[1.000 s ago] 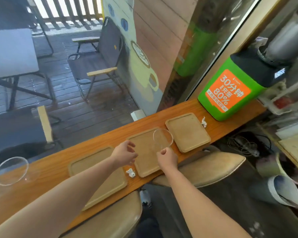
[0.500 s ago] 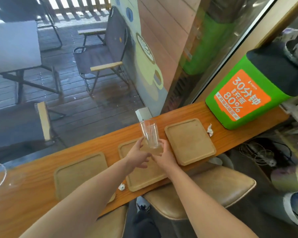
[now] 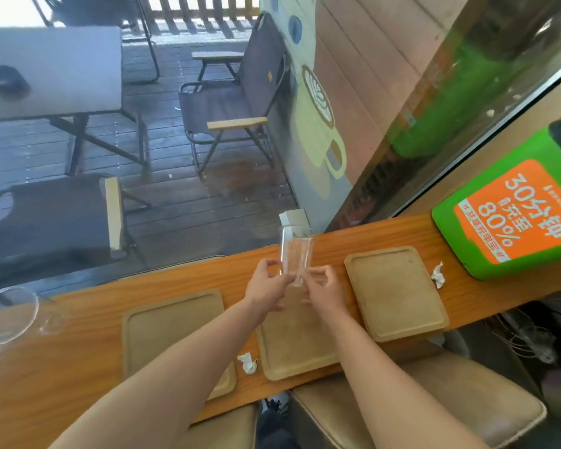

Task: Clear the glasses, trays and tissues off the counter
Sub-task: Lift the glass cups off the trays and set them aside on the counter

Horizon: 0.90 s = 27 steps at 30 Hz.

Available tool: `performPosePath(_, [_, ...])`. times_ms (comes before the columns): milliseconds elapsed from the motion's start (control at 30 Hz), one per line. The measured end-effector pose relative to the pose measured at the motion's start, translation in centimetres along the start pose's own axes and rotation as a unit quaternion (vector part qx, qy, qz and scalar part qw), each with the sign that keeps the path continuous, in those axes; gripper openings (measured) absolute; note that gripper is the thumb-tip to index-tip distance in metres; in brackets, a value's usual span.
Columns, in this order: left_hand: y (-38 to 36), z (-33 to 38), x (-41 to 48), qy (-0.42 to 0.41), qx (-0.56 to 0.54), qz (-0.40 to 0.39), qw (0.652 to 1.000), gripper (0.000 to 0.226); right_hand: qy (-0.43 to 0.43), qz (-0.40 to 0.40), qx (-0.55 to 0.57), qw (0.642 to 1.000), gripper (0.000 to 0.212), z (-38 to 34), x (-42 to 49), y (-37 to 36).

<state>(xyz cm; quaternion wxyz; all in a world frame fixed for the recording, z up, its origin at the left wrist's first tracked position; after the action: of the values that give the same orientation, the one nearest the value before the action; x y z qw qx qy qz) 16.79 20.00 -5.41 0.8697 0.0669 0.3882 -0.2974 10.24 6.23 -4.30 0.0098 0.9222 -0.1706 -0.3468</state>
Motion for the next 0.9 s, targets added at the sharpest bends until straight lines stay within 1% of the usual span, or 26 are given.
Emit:
performPosePath(67, [1.7,0.1,-1.2,-0.012,0.001,-0.009,1.0,0.067,-0.004,-0.029,-0.007,1.0,0.04,-0.7,-0.3,-1.8])
performPosePath(133, [3.5,-0.1,-2.2,-0.02,-0.007,-0.009,1.0,0.074,-0.01,-0.08,-0.017,0.997,0.054,-1.3,-0.5,-3.9])
performPosePath(200, [6.1,-0.5,-3.7,-0.035,-0.024,-0.003,0.999,0.074,-0.006,-0.14,-0.052,0.989,0.056,-2.0,-0.9,-6.9])
performPosePath(267, [9.1,-1.1,-5.5,-0.048,-0.016,0.022,0.998,0.075,0.0,-0.192,-0.093,0.977,0.056,-2.7,-1.4,-10.2])
performPosePath(333, [12.2,-1.7,-7.6,-0.06,0.009,0.058,0.996,0.076,-0.003,-0.233,-0.105,0.967,0.067,-3.2,-2.0,-13.8])
performPosePath(400, [15.2,-2.2,-9.8,-0.085,0.059,0.105,0.989,0.074,-0.005,-0.26,-0.086,0.962,0.079,-3.7,-2.7,-17.3])
performPosePath(467, [18.0,-2.6,-11.6,-0.113,0.133,0.154,0.972,0.072,-0.002,-0.275,-0.073,0.959,0.084,-4.4,-3.2,-20.6])
performPosePath(500, [19.2,-3.0,-12.3,-0.123,0.152,0.172,0.966,0.071,0.002,-0.282,-0.074,0.957,0.085,-4.6,-3.4,-22.2])
performPosePath(600, [22.2,-4.3,-13.7,-0.142,0.151,0.212,0.955,0.073,0.016,-0.291,-0.084,0.953,0.08,-5.1,-3.4,-26.4])
performPosePath(700, [24.6,-5.7,-14.2,-0.142,0.151,0.259,0.943,0.069,0.036,-0.296,-0.099,0.949,0.075,-4.6,-2.7,-29.6])
performPosePath(833, [26.6,-7.6,-14.3,-0.136,0.143,0.299,0.933,0.061,0.069,-0.276,-0.143,0.948,0.08,-3.6,-1.7,-32.3])
performPosePath(900, [27.1,-8.0,-14.2,-0.138,0.13,0.314,0.93,0.063,0.081,-0.264,-0.156,0.948,0.083,-3.2,-1.3,-33.2])
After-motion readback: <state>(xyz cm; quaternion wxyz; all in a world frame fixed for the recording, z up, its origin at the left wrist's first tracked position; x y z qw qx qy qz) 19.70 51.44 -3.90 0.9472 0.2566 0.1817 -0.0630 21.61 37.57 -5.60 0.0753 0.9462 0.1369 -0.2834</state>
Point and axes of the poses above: each hand's wrist, its own x-axis towards the middle knuckle, its own y-axis out of the back of the hand, z = x × y, the point moved 7 cm from there along x, towards the middle knuckle, and after that the axes turned 14 degrees about -z, right-handed, at the moved point
